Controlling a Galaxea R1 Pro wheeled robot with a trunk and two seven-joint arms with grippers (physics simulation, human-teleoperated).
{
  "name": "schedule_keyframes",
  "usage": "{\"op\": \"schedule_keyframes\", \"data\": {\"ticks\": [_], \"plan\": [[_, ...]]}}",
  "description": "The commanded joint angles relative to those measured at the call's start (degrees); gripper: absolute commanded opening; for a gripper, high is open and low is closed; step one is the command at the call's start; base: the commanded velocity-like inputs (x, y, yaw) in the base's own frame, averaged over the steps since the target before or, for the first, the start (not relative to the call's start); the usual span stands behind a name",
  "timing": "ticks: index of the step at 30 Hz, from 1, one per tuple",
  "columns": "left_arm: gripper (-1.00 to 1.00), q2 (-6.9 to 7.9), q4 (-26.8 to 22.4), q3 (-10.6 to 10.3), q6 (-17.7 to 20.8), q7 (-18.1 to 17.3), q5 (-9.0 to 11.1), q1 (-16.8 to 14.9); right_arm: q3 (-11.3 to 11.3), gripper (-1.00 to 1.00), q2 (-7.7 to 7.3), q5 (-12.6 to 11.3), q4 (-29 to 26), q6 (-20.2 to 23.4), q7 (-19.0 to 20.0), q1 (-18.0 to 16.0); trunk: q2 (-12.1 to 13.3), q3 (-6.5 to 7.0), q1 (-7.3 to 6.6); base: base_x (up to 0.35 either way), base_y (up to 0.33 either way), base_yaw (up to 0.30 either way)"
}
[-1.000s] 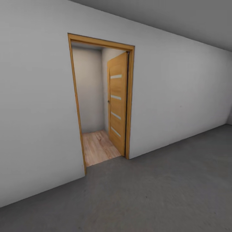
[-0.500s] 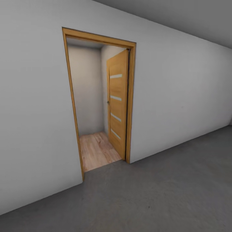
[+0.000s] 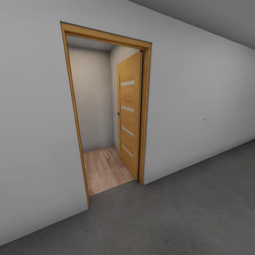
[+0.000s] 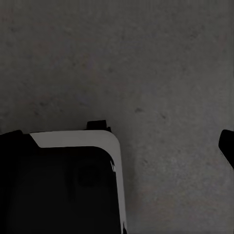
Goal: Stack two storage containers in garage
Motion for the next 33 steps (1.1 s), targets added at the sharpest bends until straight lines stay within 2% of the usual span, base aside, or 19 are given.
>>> {"op": "schedule_keyframes", "data": {"ticks": [1,20,33], "plan": [[1.0,-0.01,0.0,0.4,-0.1,0.0,0.0,0.0,0.5,1.0,0.05,-0.4,0.2,-0.3,0.0,-0.1,-0.1,-0.08,0.04,0.325,0.0,0.0],[1.0,0.06,0.0,0.4,1.6,0.0,-0.2,0.0,0.2,1.0,0.01,-0.9,0.2,0.1,-0.1,-0.1,-0.1,-0.08,0.04,0.324,-0.056,0.004],[1.0,-0.02,0.0,0.4,1.5,0.0,-0.2,0.0,0.1,1.0,-0.01,-1.1,0.2,-0.2,-0.1,-0.1,-0.1,-0.08,0.04,0.317,-0.134,0.224]]}}
